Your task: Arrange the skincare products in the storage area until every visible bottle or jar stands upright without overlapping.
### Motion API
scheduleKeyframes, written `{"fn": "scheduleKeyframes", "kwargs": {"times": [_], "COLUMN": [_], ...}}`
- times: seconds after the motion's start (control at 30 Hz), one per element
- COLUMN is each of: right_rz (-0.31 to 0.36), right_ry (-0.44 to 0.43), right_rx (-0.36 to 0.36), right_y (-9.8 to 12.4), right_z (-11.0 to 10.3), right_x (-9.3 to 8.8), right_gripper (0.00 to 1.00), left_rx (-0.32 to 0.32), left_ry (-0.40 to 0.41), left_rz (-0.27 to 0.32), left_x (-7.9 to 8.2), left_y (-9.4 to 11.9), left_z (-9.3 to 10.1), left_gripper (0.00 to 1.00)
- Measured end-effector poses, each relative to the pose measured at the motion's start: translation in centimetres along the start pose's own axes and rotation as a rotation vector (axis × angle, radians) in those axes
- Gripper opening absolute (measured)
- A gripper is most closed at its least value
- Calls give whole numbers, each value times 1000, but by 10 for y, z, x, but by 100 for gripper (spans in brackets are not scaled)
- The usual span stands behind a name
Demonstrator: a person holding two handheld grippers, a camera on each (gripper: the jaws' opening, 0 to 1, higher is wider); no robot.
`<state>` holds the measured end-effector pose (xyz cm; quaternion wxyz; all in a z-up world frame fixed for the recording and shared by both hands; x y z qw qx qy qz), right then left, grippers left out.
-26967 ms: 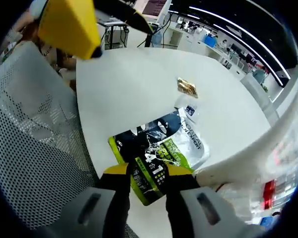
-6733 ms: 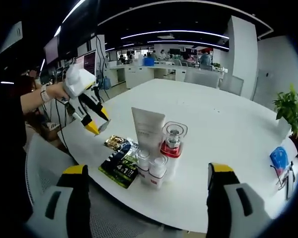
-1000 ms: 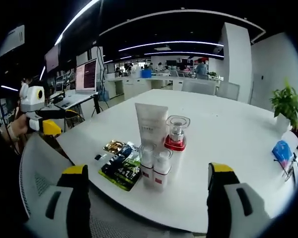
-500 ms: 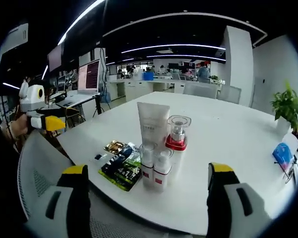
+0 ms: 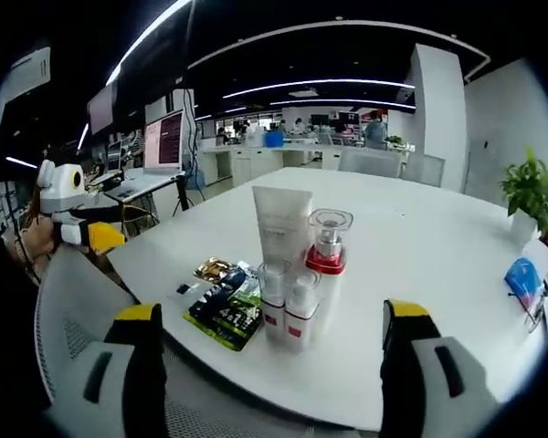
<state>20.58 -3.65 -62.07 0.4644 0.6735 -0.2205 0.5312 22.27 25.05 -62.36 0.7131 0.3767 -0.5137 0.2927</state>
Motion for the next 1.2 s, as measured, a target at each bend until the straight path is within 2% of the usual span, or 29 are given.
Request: {"fn": "scheduleKeyframes", "kwargs": {"times": [0.37, 0.73, 0.97, 1.07, 1.2], "right_rz": [-15, 7, -1, 4, 15], "right_ry": [5, -8, -11, -8, -13], "right_rx": [17, 13, 15, 20, 13], "right_y": [-2, -1, -1, -1, 0], "right_z": [-2, -1, -1, -2, -2], "right_x": [-1, 1, 1, 1, 2], "right_gripper": [100, 100, 100, 100, 100], "left_rx": [6, 11, 18, 12, 20], "left_ry": [-3, -7, -14, -6, -28], "left_rz": [5, 4, 4, -11, -12], "left_x": [1, 1, 1, 0, 0], "left_y": [0, 1, 1, 1, 1], "left_z": [0, 0, 0, 0, 0], "left_gripper": [97, 97, 97, 97, 97]}}
Point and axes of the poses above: the point that each gripper's makers call its tool centre point, and the gripper's own axes: y roughly backward along the fingers, z roughly to its right, x roughly out of its top, the point moved 7 cm from there along y, roughly backward along the fingers, and after that the axes turned 1 degree about z, right-handed, at the moved point
